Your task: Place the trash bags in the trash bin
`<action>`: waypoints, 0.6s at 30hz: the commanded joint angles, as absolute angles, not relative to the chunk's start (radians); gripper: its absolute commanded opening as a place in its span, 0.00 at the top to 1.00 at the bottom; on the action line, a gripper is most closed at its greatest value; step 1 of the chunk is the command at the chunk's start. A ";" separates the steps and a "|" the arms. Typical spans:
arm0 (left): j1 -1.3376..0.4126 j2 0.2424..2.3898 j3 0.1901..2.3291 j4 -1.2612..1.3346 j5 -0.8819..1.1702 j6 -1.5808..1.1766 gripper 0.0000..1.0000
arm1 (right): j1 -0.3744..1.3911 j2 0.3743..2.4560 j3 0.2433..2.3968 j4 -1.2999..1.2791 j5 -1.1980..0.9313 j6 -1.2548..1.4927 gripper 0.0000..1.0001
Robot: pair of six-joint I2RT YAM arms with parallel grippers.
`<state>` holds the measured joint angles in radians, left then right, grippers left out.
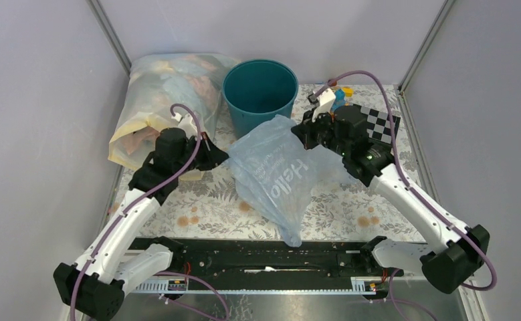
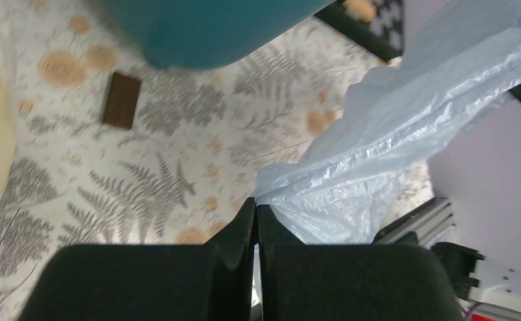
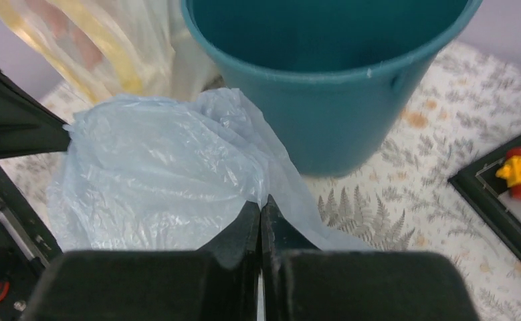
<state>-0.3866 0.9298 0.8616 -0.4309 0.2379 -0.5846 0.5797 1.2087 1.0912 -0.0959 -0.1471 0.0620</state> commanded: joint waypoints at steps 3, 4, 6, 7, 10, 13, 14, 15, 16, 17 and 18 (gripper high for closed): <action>-0.396 0.997 1.076 -0.419 0.358 -0.587 1.00 | 0.576 1.188 1.318 -0.227 -0.158 0.081 1.00; -0.396 1.024 1.114 -0.419 0.373 -0.590 1.00 | 0.576 1.210 1.367 -0.256 -0.144 0.082 1.00; -0.396 1.077 1.196 -0.419 0.389 -0.598 1.00 | 0.576 1.265 1.477 -0.314 -0.102 0.079 1.00; -0.396 1.108 1.240 -0.418 0.390 -0.602 1.00 | 0.576 1.298 1.534 -0.342 -0.073 0.077 1.00; -0.396 1.199 1.368 -0.415 0.371 -0.607 1.00 | 0.577 1.386 1.672 -0.393 0.016 0.071 1.00; -0.395 1.295 1.502 -0.409 0.331 -0.604 1.00 | 0.575 1.466 1.780 -0.399 0.074 0.071 1.00; -0.394 1.331 1.543 -0.412 0.306 -0.600 1.00 | 0.576 1.496 1.818 -0.400 0.082 0.067 1.00; -0.394 1.366 1.589 -0.419 0.282 -0.597 1.00 | 0.576 1.526 1.857 -0.400 0.090 0.067 1.00; -0.393 1.399 1.631 -0.423 0.255 -0.593 1.00 | 0.576 1.563 1.917 -0.405 0.095 0.066 1.00; -0.390 1.431 1.668 -0.423 0.229 -0.589 1.00 | 0.575 1.600 1.963 -0.409 0.100 0.062 1.00; -0.388 1.461 1.705 -0.422 0.206 -0.588 1.00 | 0.576 1.636 2.008 -0.411 0.107 0.058 1.00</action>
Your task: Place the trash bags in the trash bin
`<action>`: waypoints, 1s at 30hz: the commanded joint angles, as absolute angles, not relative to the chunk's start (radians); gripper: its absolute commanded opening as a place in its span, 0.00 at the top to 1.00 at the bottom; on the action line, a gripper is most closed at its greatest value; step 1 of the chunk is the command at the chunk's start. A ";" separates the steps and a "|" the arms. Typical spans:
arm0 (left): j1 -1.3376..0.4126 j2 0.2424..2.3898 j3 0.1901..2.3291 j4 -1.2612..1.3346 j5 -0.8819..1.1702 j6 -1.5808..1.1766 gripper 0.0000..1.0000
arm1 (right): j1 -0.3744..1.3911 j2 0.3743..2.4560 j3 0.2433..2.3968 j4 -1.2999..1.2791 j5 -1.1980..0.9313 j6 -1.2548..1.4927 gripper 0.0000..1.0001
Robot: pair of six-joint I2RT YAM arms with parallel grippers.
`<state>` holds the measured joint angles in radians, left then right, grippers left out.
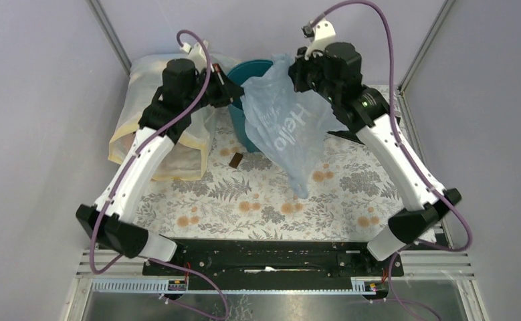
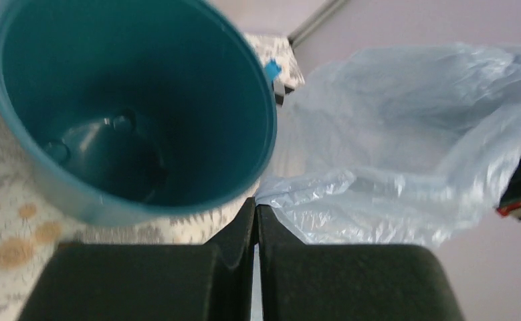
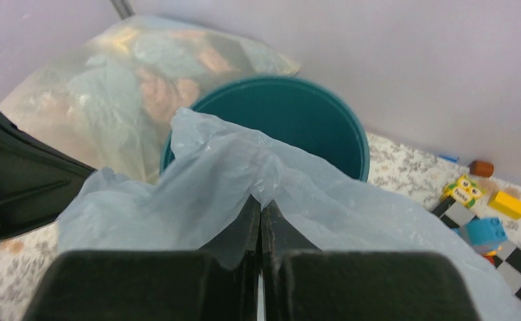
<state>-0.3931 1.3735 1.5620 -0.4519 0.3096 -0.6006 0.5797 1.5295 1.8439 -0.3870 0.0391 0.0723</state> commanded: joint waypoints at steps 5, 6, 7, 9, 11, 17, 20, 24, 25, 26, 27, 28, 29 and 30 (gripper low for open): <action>-0.366 1.619 1.847 -0.416 0.116 -0.577 1.00 | 0.576 1.828 2.213 -0.449 0.117 0.019 1.00; -0.355 1.655 1.870 -0.418 0.116 -0.577 1.00 | 0.577 1.863 2.249 -0.462 0.118 0.011 1.00; -0.344 1.691 1.897 -0.421 0.116 -0.578 1.00 | 0.575 1.893 2.281 -0.474 0.124 0.006 1.00; -0.323 1.774 1.949 -0.425 0.122 -0.577 1.00 | 0.574 1.951 2.320 -0.484 0.133 0.005 1.00; -0.307 1.849 2.014 -0.447 0.113 -0.566 1.00 | 0.567 2.003 2.347 -0.483 0.129 -0.025 1.00; -0.282 2.021 2.193 -0.569 0.057 -0.523 1.00 | 0.563 2.135 2.476 -0.547 0.062 -0.059 0.83; -0.281 2.011 2.152 -0.536 0.059 -0.523 1.00 | 0.564 2.116 2.477 -0.547 0.041 -0.065 0.59; -0.281 1.994 2.133 -0.514 0.059 -0.520 1.00 | 0.564 2.055 2.465 -0.548 -0.011 -0.047 0.34; -0.280 1.990 2.129 -0.514 0.056 -0.519 1.00 | 0.564 2.041 2.448 -0.548 -0.038 -0.037 0.25; -0.280 1.986 2.126 -0.514 0.054 -0.515 1.00 | 0.564 2.027 2.437 -0.551 -0.064 -0.028 0.19; -0.281 1.982 2.125 -0.513 0.053 -0.514 1.00 | 0.564 2.017 2.422 -0.556 -0.085 -0.018 0.15; -0.280 1.979 2.122 -0.513 0.054 -0.512 0.99 | 0.563 2.011 2.410 -0.561 -0.105 -0.012 0.14; -0.280 1.975 2.120 -0.514 0.057 -0.511 0.96 | 0.564 2.010 2.400 -0.567 -0.116 -0.007 0.13; -0.281 1.969 2.120 -0.513 0.060 -0.512 0.91 | 0.564 2.011 2.390 -0.573 -0.118 -0.006 0.14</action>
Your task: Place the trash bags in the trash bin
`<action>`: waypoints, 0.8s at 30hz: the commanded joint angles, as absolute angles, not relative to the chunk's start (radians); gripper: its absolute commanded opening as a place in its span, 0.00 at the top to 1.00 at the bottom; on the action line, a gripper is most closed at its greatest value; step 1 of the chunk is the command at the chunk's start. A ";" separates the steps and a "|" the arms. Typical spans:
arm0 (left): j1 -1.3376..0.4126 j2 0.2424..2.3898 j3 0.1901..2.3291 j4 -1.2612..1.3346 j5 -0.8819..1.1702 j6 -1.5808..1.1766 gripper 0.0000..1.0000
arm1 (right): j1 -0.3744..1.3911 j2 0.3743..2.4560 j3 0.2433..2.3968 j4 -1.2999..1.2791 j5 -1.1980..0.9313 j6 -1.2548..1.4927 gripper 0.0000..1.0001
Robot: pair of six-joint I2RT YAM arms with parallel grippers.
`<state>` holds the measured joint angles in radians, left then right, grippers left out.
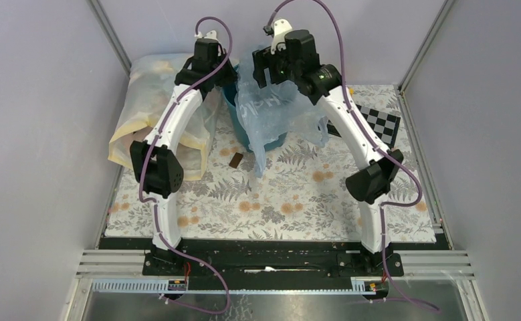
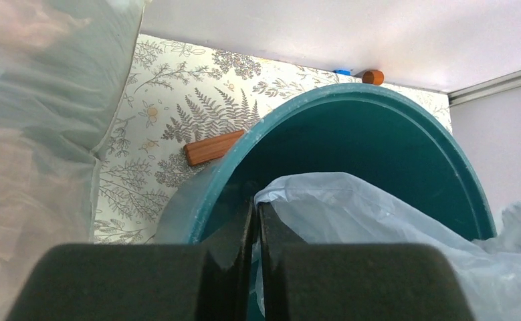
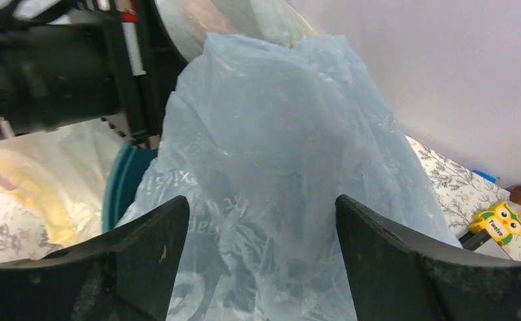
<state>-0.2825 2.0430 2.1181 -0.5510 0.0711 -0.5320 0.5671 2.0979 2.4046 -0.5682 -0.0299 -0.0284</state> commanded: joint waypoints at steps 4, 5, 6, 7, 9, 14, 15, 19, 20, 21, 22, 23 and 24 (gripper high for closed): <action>-0.281 1.934 2.114 -0.505 0.071 -0.516 0.72 | 0.564 2.053 2.382 -0.604 -0.112 -0.006 0.28; -0.281 1.922 2.112 -0.503 0.073 -0.516 0.70 | 0.563 2.069 2.387 -0.614 -0.111 -0.006 0.32; -0.281 1.910 2.112 -0.503 0.072 -0.518 0.68 | 0.564 2.083 2.391 -0.620 -0.109 0.016 0.35; -0.280 1.896 2.106 -0.503 0.070 -0.520 0.67 | 0.563 2.098 2.396 -0.629 -0.103 0.019 0.39; -0.281 1.863 2.094 -0.498 0.065 -0.525 0.63 | 0.564 2.130 2.410 -0.643 -0.076 0.020 0.47; -0.280 1.778 2.038 -0.482 0.022 -0.526 0.48 | 0.563 2.193 2.430 -0.687 -0.031 0.018 0.64; -0.281 1.765 2.027 -0.481 0.010 -0.525 0.45 | 0.564 2.202 2.422 -0.694 -0.026 0.018 0.65; -0.278 1.736 1.985 -0.492 0.003 -0.526 0.38 | 0.563 2.251 2.414 -0.744 -0.023 0.016 0.65; -0.276 1.738 1.978 -0.500 0.003 -0.527 0.38 | 0.563 2.263 2.420 -0.760 -0.024 0.014 0.65; -0.275 1.743 1.973 -0.507 0.005 -0.528 0.38 | 0.564 2.272 2.430 -0.775 -0.025 0.011 0.65; -0.273 1.750 1.968 -0.515 0.011 -0.529 0.37 | 0.563 2.276 2.440 -0.787 -0.024 0.010 0.63; -0.271 1.755 1.961 -0.520 0.019 -0.528 0.36 | 0.563 2.274 2.451 -0.794 -0.021 0.008 0.60; -0.269 1.759 1.953 -0.523 0.031 -0.528 0.34 | 0.563 2.267 2.461 -0.795 -0.018 0.006 0.59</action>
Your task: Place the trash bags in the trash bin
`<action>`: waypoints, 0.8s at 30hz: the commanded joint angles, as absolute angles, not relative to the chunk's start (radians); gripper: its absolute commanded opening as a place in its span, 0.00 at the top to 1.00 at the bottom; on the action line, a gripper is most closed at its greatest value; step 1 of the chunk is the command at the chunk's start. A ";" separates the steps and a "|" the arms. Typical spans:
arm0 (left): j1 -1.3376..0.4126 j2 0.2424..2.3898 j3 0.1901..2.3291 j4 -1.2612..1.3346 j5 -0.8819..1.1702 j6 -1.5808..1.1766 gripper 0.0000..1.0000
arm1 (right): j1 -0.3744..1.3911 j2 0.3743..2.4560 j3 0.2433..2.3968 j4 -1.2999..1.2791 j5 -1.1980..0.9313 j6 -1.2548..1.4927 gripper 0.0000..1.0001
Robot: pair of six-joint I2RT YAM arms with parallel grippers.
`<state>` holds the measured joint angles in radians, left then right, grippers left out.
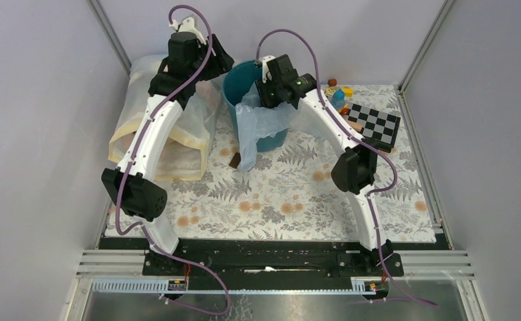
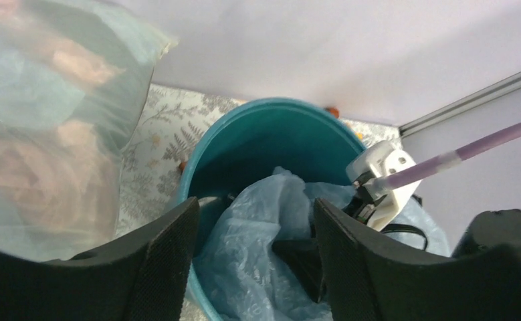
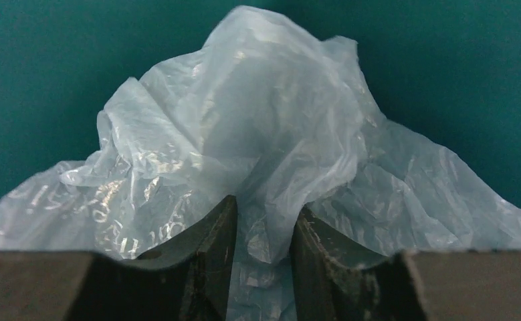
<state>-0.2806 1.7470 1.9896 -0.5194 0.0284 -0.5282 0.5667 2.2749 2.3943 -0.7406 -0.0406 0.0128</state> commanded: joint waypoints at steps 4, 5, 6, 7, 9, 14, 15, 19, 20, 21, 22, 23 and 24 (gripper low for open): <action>-0.256 1.771 1.917 -0.526 0.056 -0.529 0.23 | 0.564 2.212 2.509 -0.791 -0.021 0.007 0.40; -0.251 1.774 1.910 -0.527 0.065 -0.531 0.23 | 0.564 2.197 2.510 -0.786 -0.025 0.009 0.33; -0.246 1.778 1.904 -0.529 0.073 -0.533 0.23 | 0.563 2.181 2.508 -0.780 -0.031 0.012 0.27; -0.242 1.781 1.901 -0.530 0.079 -0.536 0.23 | 0.564 2.165 2.500 -0.774 -0.037 0.016 0.20; -0.238 1.796 1.899 -0.532 0.090 -0.538 0.24 | 0.564 2.128 2.476 -0.754 -0.056 0.018 0.10; -0.236 1.843 1.923 -0.565 0.085 -0.531 0.32 | 0.564 2.037 2.440 -0.737 -0.057 0.025 0.00; -0.236 1.853 1.929 -0.569 0.090 -0.531 0.35 | 0.564 2.018 2.432 -0.738 -0.055 0.025 0.00; -0.236 1.889 1.948 -0.577 0.129 -0.534 0.54 | 0.564 1.940 2.392 -0.737 -0.051 0.028 0.00; -0.235 1.892 1.949 -0.576 0.134 -0.536 0.60 | 0.564 1.921 2.379 -0.736 -0.047 0.029 0.00; -0.236 1.892 1.950 -0.577 0.137 -0.536 0.66 | 0.563 1.901 2.366 -0.736 -0.040 0.031 0.00; -0.236 1.890 1.952 -0.579 0.138 -0.536 0.72 | 0.564 1.881 2.347 -0.736 -0.031 0.035 0.00; -0.236 1.887 1.953 -0.582 0.139 -0.536 0.79 | 0.564 1.849 2.329 -0.736 -0.021 0.039 0.00; -0.236 1.881 1.955 -0.587 0.140 -0.535 0.86 | 0.563 1.826 2.306 -0.737 -0.009 0.041 0.00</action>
<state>-0.2401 1.9026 1.9030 -0.5957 0.1074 -0.5419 0.5667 1.9255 2.3596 -0.7521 -0.0422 0.0246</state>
